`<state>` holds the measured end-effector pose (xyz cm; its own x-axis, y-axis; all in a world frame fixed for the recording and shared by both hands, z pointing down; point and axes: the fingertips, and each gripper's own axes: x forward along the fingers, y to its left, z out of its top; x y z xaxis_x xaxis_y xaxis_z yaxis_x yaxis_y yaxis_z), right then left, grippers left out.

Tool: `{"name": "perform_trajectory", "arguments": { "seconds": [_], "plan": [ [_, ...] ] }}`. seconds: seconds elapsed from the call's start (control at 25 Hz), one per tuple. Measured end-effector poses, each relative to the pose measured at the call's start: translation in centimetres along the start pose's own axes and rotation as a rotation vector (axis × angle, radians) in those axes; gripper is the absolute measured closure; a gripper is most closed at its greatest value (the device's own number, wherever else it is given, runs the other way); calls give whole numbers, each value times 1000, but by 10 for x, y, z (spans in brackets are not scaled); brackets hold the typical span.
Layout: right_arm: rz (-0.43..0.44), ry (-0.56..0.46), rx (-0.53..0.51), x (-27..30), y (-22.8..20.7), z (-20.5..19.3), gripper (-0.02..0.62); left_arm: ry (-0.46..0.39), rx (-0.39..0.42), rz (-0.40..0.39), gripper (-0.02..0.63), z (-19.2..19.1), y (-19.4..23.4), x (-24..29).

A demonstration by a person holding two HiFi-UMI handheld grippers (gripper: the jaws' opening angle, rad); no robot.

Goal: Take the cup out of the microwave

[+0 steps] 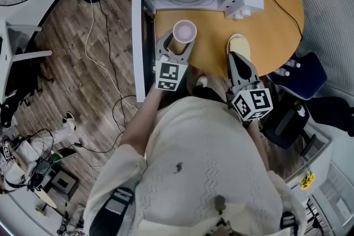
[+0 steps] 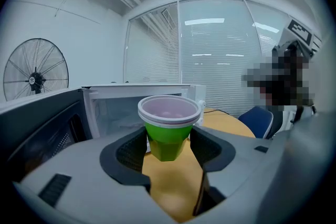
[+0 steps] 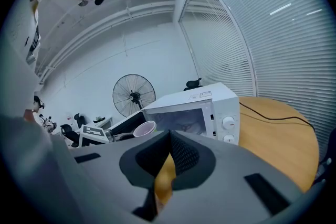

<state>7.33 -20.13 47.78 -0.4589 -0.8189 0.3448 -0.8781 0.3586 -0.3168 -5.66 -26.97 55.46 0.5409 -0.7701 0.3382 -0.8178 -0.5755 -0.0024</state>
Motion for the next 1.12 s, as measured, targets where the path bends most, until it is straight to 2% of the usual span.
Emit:
{"name": "perform_trajectory", "arguments": {
  "seconds": [0.28,0.6,1.12],
  "plan": [
    [15,-4,-17,-8,4,2,586,-8,-10,26,324,7,2,-19],
    [45,-8,-32,-13,7,4,586,-15,-14,9,324,17,-7,-32],
    [94,-19,-50,-31,13,7,586,-10,-15,56,324,20,-26,-66]
  ]
}}
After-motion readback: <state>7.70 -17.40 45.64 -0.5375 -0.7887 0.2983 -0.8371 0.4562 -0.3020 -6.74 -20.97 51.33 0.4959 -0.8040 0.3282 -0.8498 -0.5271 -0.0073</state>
